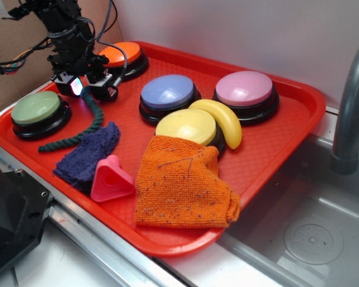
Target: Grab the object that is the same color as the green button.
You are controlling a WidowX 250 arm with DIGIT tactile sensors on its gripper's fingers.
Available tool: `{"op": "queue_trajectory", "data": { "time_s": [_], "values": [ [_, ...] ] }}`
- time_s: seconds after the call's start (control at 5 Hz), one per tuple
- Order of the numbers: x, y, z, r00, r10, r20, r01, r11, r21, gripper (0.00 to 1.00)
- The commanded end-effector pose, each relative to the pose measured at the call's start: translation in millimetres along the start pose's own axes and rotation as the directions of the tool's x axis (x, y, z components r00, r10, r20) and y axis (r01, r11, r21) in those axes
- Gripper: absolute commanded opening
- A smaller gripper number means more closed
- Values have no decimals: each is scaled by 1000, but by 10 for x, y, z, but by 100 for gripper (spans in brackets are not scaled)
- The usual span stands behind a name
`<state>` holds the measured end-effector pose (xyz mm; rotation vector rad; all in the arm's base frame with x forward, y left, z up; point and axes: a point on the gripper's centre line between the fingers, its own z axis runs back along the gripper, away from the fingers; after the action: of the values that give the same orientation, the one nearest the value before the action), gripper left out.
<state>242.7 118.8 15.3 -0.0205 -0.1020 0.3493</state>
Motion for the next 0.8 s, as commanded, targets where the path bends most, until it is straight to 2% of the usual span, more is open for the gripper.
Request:
{"op": "queue_trajectory", "data": {
  "time_s": [0.0,0.2,0.6],
  "values": [
    [88,-12,136,999,23,41,-26,998,60,0],
    [112,-39,226,998,33,59,-38,996,78,0],
    [123,-173,573,997,7,81,-19,989,150,0]
  ]
}}
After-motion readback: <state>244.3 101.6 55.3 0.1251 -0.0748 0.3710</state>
